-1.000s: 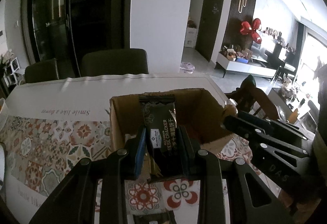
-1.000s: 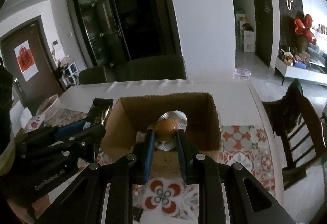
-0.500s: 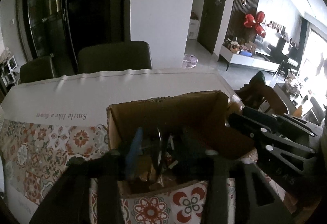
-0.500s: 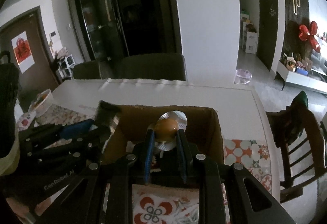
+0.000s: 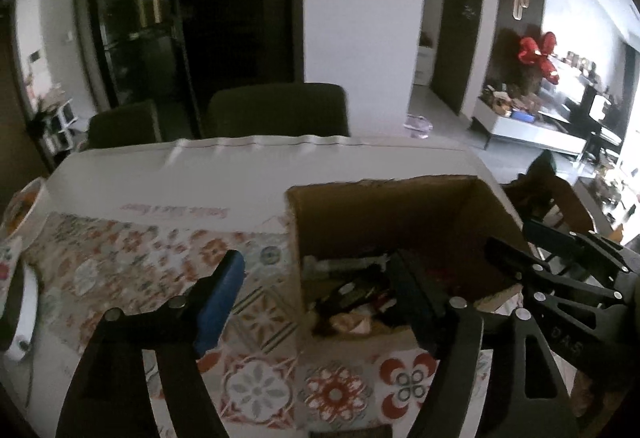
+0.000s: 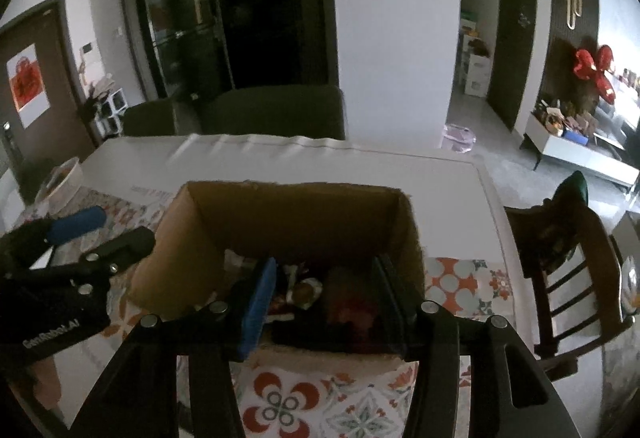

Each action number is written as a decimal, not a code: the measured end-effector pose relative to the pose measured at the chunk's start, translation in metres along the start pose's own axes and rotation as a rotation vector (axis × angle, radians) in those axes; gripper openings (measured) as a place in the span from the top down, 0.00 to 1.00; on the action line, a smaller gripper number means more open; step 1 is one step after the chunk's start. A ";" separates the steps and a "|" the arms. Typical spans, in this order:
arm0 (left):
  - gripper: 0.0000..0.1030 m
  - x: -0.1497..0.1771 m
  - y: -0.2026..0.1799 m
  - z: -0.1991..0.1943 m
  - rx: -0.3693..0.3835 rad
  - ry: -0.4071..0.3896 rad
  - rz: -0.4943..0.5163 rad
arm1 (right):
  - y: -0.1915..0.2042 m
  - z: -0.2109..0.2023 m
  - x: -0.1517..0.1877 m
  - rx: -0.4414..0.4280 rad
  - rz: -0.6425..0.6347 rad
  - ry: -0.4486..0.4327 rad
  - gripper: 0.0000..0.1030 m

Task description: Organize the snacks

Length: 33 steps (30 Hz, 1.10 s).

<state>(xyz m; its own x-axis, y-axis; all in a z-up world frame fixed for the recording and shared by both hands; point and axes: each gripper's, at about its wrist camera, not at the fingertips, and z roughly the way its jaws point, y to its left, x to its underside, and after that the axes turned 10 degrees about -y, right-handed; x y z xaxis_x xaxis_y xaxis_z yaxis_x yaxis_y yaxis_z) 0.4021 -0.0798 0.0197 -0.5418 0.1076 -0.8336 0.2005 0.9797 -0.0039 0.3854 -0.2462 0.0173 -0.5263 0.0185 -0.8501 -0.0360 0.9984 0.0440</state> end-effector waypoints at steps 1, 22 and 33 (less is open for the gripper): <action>0.26 0.002 0.003 -0.005 -0.012 0.000 -0.007 | 0.002 -0.002 0.001 -0.007 -0.005 0.002 0.51; 0.21 0.101 0.048 -0.074 -0.218 0.162 -0.115 | 0.077 -0.029 0.066 -0.216 -0.260 0.116 0.38; 0.21 0.167 0.057 -0.073 -0.291 0.338 -0.238 | 0.109 0.001 0.119 -0.403 -0.442 0.340 0.38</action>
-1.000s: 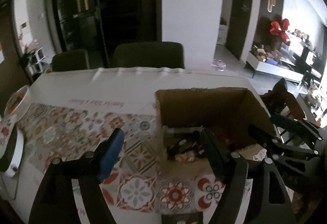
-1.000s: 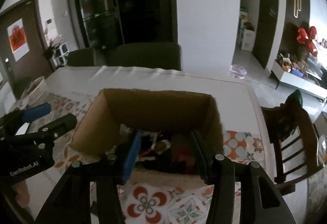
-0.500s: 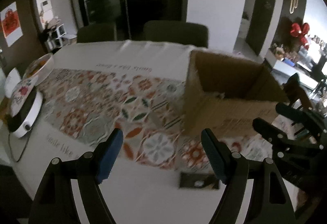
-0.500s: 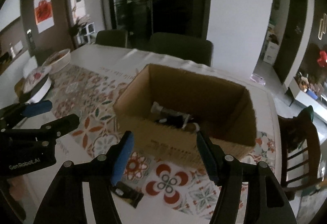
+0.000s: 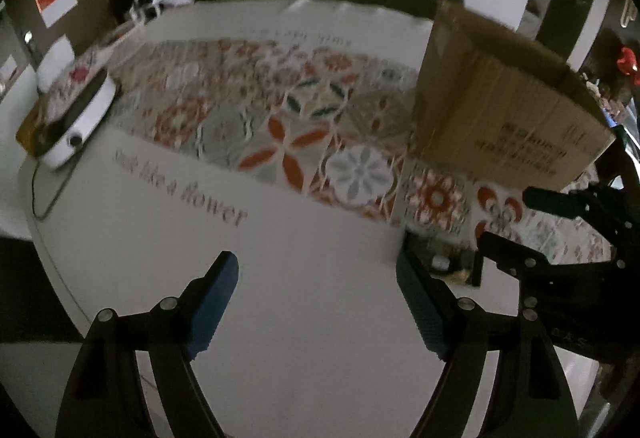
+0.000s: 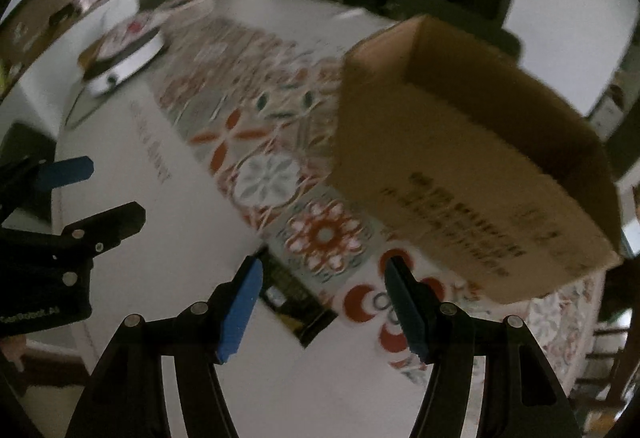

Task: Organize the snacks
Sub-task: 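Move the right tool down to the black cracker pack beside the box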

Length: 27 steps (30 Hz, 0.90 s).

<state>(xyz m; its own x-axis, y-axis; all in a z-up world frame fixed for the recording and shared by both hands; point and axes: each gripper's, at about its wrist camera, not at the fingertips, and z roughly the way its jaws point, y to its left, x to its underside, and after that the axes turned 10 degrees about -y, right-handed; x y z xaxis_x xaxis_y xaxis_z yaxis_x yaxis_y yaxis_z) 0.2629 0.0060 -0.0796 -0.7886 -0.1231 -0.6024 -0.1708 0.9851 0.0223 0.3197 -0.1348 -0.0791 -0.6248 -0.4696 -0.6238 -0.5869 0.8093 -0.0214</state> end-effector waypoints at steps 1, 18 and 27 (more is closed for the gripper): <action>0.21 0.005 0.001 0.004 -0.007 0.015 -0.009 | 0.002 0.005 0.003 -0.010 -0.017 0.018 0.38; 0.22 0.051 -0.002 0.033 -0.055 0.145 -0.135 | 0.020 0.074 0.024 -0.141 -0.230 0.227 0.38; 0.21 0.055 -0.004 0.037 -0.068 0.155 -0.139 | 0.022 0.084 0.024 -0.157 -0.239 0.218 0.41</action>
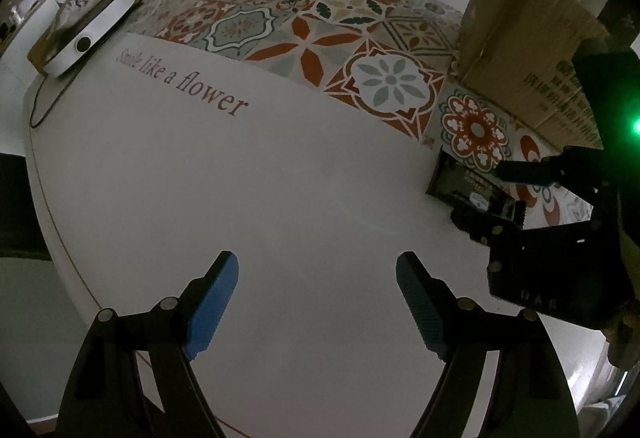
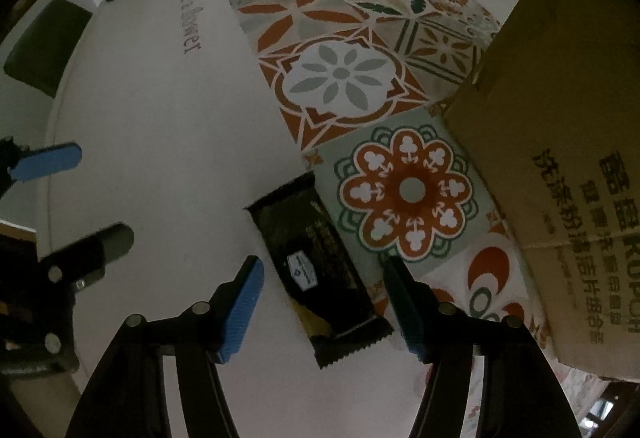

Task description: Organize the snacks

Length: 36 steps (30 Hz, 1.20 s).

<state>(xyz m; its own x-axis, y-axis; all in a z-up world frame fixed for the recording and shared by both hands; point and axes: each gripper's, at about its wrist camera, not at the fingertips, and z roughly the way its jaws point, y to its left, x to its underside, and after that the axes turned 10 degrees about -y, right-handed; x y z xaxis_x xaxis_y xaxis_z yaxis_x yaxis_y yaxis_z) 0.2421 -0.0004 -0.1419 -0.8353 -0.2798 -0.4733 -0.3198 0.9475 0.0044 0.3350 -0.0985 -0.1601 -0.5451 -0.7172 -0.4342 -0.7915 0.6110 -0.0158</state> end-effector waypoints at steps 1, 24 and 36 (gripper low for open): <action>0.21 0.000 0.000 0.000 -0.001 -0.002 0.000 | 0.000 -0.001 0.000 0.002 0.004 -0.006 0.42; 0.21 -0.025 -0.022 -0.025 0.056 -0.130 0.178 | -0.016 -0.057 0.037 0.101 0.356 -0.151 0.64; 0.18 -0.057 -0.046 -0.071 0.170 -0.267 0.312 | -0.025 -0.123 0.054 0.242 0.609 -0.314 0.64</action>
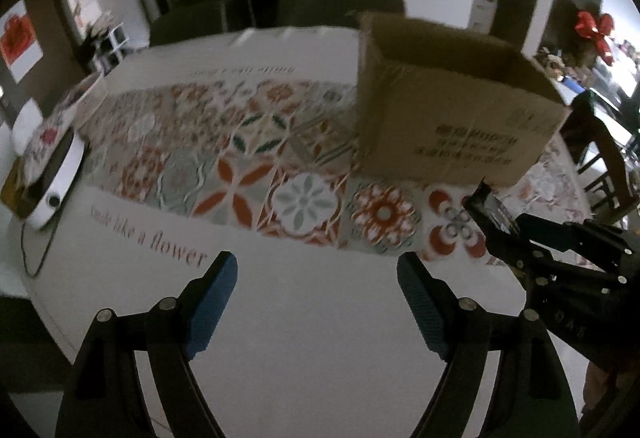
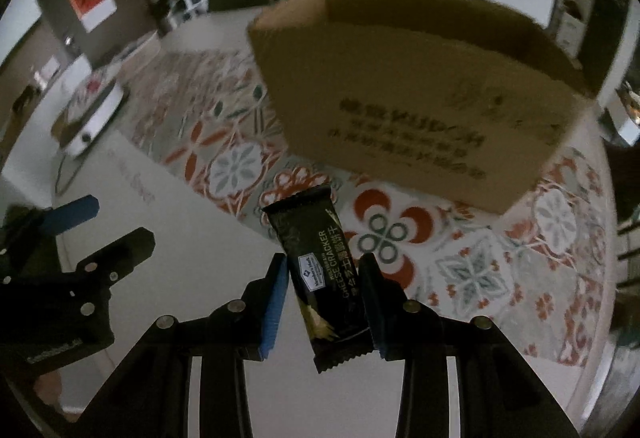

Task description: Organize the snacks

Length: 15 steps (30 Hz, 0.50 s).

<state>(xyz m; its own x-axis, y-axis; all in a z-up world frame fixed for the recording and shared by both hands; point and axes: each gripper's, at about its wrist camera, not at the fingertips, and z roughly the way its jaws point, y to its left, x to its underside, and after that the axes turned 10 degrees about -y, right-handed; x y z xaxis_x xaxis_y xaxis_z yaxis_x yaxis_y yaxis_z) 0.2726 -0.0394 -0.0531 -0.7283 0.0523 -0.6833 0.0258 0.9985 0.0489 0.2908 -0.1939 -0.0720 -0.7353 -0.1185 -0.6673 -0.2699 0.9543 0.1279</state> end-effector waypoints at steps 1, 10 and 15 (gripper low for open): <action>0.17 -0.005 -0.002 -0.003 0.008 -0.017 0.013 | -0.001 -0.003 -0.001 0.010 0.005 -0.009 0.64; 0.10 -0.022 -0.012 -0.011 0.055 -0.084 0.096 | -0.011 -0.031 -0.008 0.093 0.081 -0.085 0.76; 0.10 -0.011 -0.019 -0.004 0.072 -0.070 0.128 | -0.019 -0.028 0.006 0.135 0.097 -0.064 0.74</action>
<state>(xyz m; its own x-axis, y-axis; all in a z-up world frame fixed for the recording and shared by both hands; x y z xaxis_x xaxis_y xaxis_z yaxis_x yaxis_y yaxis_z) 0.2772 -0.0590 -0.0442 -0.6668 0.1779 -0.7237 0.1660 0.9822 0.0885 0.2742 -0.2203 -0.0577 -0.7115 -0.0105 -0.7026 -0.1109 0.9890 0.0974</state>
